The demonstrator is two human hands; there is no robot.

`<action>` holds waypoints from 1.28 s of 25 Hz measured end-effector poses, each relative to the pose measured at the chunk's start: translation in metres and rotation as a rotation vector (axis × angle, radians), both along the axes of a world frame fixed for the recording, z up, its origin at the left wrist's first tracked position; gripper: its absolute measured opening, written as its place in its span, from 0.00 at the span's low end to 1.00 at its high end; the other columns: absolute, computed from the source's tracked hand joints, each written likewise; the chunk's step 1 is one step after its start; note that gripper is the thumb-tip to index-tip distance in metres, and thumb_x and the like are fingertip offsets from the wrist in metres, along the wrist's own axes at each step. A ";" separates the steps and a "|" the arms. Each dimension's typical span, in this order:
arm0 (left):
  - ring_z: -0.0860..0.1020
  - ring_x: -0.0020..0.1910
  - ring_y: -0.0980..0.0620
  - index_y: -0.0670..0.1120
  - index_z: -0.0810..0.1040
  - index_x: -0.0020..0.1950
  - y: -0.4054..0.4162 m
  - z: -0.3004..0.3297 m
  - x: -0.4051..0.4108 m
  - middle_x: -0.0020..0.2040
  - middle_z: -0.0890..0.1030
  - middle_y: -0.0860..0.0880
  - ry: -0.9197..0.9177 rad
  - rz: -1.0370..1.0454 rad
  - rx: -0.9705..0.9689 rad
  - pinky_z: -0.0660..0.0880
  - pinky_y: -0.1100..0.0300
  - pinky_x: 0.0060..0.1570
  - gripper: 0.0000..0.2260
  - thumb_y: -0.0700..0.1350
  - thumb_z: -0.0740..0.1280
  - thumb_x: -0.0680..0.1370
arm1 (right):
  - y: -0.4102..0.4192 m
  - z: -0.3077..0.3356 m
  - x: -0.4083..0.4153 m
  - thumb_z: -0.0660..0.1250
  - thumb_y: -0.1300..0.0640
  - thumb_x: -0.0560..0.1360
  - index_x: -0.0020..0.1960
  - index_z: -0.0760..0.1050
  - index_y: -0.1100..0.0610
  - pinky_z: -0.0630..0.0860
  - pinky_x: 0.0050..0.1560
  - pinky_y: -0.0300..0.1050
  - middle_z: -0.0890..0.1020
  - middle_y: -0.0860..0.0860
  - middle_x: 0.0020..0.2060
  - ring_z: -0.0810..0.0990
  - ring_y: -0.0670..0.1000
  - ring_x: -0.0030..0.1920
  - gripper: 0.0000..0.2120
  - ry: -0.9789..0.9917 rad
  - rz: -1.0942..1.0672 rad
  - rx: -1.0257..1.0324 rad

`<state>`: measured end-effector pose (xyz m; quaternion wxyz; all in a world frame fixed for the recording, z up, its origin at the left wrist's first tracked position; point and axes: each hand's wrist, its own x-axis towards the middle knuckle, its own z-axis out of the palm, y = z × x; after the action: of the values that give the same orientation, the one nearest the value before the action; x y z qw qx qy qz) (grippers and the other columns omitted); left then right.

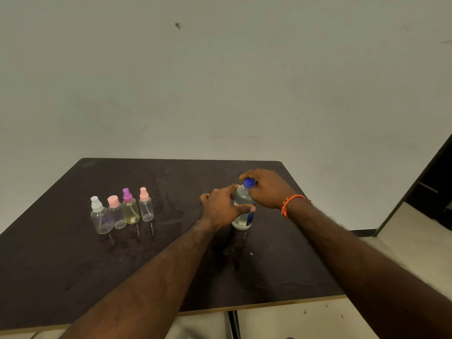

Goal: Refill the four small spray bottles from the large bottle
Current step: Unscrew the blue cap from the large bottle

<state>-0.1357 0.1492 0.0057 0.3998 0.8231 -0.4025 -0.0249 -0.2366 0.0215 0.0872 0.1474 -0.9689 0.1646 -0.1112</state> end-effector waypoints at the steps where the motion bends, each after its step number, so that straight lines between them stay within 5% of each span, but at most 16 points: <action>1: 0.78 0.56 0.59 0.64 0.78 0.61 0.000 0.000 0.000 0.51 0.84 0.62 -0.006 0.001 0.001 0.59 0.51 0.54 0.27 0.74 0.72 0.67 | 0.000 -0.001 0.001 0.67 0.57 0.76 0.67 0.76 0.52 0.71 0.60 0.44 0.79 0.52 0.62 0.76 0.51 0.59 0.20 0.000 -0.006 -0.009; 4: 0.76 0.56 0.60 0.64 0.77 0.63 0.000 0.000 -0.001 0.53 0.84 0.61 -0.011 0.002 0.004 0.58 0.51 0.55 0.27 0.72 0.72 0.68 | 0.003 -0.004 0.004 0.64 0.47 0.80 0.67 0.76 0.49 0.70 0.57 0.43 0.75 0.53 0.59 0.74 0.50 0.54 0.18 -0.008 -0.066 -0.059; 10: 0.77 0.54 0.59 0.64 0.76 0.59 -0.001 -0.005 0.002 0.51 0.83 0.62 -0.015 -0.006 0.005 0.61 0.49 0.55 0.24 0.73 0.72 0.68 | 0.008 0.006 0.004 0.63 0.65 0.76 0.71 0.73 0.55 0.69 0.67 0.45 0.77 0.52 0.67 0.74 0.53 0.66 0.23 0.003 0.021 -0.002; 14: 0.77 0.54 0.58 0.63 0.77 0.60 0.000 -0.003 0.000 0.52 0.84 0.61 -0.022 -0.003 -0.011 0.59 0.50 0.55 0.24 0.71 0.73 0.69 | 0.008 0.008 0.007 0.65 0.56 0.79 0.69 0.75 0.53 0.72 0.64 0.44 0.79 0.51 0.65 0.76 0.51 0.63 0.18 0.016 0.062 -0.034; 20: 0.78 0.56 0.58 0.64 0.77 0.60 -0.002 -0.005 0.002 0.52 0.84 0.62 -0.018 -0.016 -0.008 0.59 0.50 0.53 0.24 0.72 0.72 0.68 | 0.008 0.002 0.001 0.63 0.64 0.78 0.66 0.78 0.53 0.70 0.61 0.39 0.81 0.49 0.62 0.77 0.48 0.61 0.18 -0.100 0.073 -0.008; 27: 0.79 0.55 0.57 0.66 0.75 0.64 -0.003 -0.005 0.001 0.50 0.84 0.62 -0.027 0.010 -0.002 0.61 0.49 0.55 0.29 0.74 0.71 0.66 | -0.011 -0.004 -0.033 0.69 0.59 0.75 0.65 0.77 0.53 0.74 0.56 0.39 0.80 0.44 0.54 0.77 0.43 0.53 0.18 -0.433 -0.092 0.087; 32: 0.79 0.56 0.58 0.67 0.75 0.63 -0.001 -0.007 0.000 0.50 0.84 0.64 -0.023 0.009 0.000 0.63 0.48 0.57 0.28 0.74 0.70 0.66 | -0.037 -0.054 -0.061 0.73 0.55 0.74 0.67 0.74 0.54 0.76 0.55 0.45 0.82 0.50 0.53 0.80 0.51 0.53 0.22 -0.155 -0.303 0.053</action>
<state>-0.1355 0.1485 -0.0017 0.3950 0.8253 -0.4033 -0.0135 -0.2979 -0.0158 0.0330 0.1668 -0.9172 0.2999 -0.2023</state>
